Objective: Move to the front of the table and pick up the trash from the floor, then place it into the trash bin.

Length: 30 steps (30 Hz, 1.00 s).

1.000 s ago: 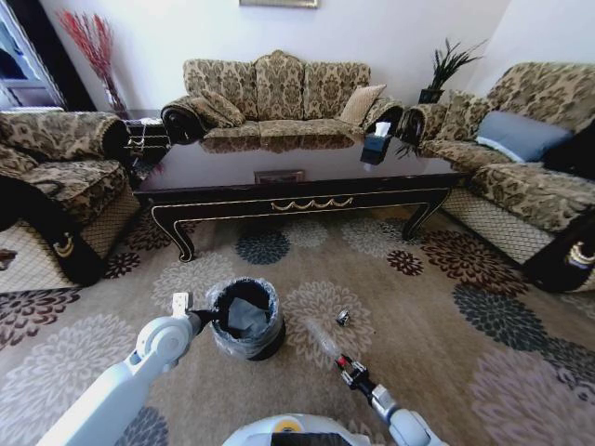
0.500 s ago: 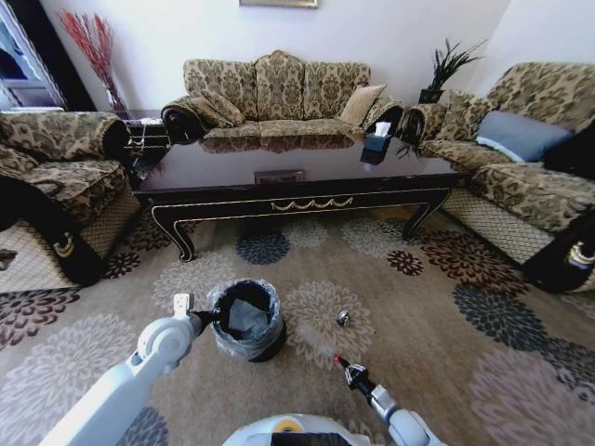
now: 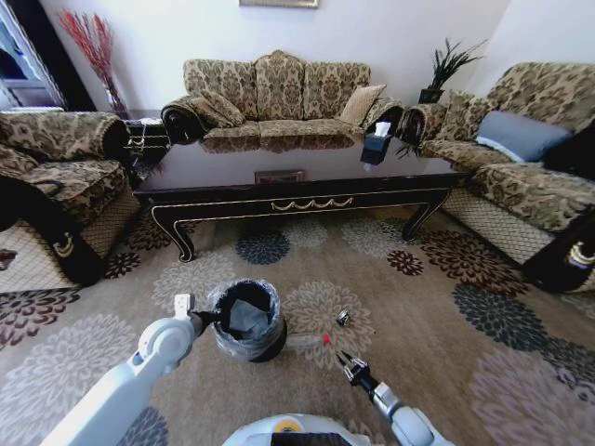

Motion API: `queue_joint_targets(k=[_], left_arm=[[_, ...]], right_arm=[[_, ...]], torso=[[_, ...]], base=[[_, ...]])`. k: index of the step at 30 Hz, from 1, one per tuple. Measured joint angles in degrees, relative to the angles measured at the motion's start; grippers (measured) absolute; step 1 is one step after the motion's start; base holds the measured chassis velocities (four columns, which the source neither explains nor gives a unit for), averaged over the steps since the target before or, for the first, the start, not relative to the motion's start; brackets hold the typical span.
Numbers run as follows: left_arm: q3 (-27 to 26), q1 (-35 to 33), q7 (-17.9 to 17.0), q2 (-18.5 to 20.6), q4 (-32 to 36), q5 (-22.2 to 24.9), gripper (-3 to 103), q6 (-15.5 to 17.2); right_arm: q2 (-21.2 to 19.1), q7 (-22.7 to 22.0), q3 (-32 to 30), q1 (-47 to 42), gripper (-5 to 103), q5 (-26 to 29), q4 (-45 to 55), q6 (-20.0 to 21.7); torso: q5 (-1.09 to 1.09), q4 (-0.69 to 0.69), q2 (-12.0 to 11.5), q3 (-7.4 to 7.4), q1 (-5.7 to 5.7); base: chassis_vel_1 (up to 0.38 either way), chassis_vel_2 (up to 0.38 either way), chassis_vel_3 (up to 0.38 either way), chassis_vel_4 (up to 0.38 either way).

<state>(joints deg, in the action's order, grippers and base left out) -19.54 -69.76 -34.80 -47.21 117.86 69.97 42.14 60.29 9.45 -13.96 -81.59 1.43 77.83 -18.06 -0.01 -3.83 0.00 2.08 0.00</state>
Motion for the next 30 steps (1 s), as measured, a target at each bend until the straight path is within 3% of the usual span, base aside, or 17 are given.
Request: queue_joint_targets(k=[3, 6, 10, 12, 13, 15, 17, 20, 30], left_arm=[[-2.8, -1.7, 0.9, 0.9, -0.5, 1.0, 1, 0.0], [-4.6, -2.9, 2.3, 1.4, -1.2, 1.1, 1, 0.0], [-7.8, -5.1, 3.7, 2.2, -2.4, 2.6, 1, 0.0], [-9.3, -6.4, 4.0, 2.8, -3.0, 2.7, 1, 0.0], [-11.4, -8.1, 4.2, 3.4, -3.2, 3.0, 1, 0.0], [-12.1, -8.6, 4.4, 3.5, -3.2, 3.2, 1, 0.0], [-14.6, -10.5, 5.0, 3.7, -3.2, 4.1, 1, 0.0], [-17.2, -11.7, 5.1, 3.4, -3.5, 4.7, 1, 0.0], [-17.0, -11.8, 4.6, 2.4, -2.8, 4.9, 1, 0.0]], right_arm=[[-0.4, 0.4, 0.6, 1.2, 49, -0.9, -0.9, -0.5], [-0.4, 0.5, 1.0, 2.2, 55, -1.7, -1.9, -0.9], [-0.9, 0.6, 2.7, 4.9, 71, -2.9, -4.3, -1.7], [-1.3, 0.6, 3.5, 6.2, 77, -4.3, -5.4, -2.3], [-2.2, 0.8, 4.3, 7.1, 88, -6.6, -6.3, -3.2], [-2.5, 0.9, 4.4, 7.4, 88, -7.5, -6.5, -3.6], [-2.8, 1.0, 4.7, 8.4, 97, -10.3, -7.1, -4.6], [-3.0, 0.9, 6.2, 10.6, 100, -11.6, -7.8, -5.0], [-5.2, 1.0, 12.9, 15.3, 100, -14.1, -7.6, -4.7]], torso=[[0.01, 0.0, 0.0, 0.0, 0.0], [0.0, 0.01, 0.0, 0.0, 0.0], [0.0, 0.0, 0.0, 0.0, 0.0], [0.01, 0.01, 0.0, 0.0, 0.0], [0.0, 0.01, 0.0, 0.0, 0.0], [0.0, 0.01, 0.0, 0.0, 0.0], [-0.01, 0.01, 0.0, 0.0, 0.0], [0.02, 0.02, 0.0, 0.0, 0.0], [0.01, 0.0, 0.0, 0.0, 0.0]], base=[[0.0, 0.0, 0.0, 0.0], [0.0, 0.0, 0.0, 0.0], [0.0, 0.0, 0.0, 0.0], [0.0, 0.0, 0.0, 0.0], [0.0, 0.0, 0.0, 0.0], [0.0, 0.0, 0.0, 0.0], [0.0, 0.0, 0.0, 0.0], [0.0, 0.0, 0.0, 0.0], [0.0, 0.0, 0.0, 0.0]])
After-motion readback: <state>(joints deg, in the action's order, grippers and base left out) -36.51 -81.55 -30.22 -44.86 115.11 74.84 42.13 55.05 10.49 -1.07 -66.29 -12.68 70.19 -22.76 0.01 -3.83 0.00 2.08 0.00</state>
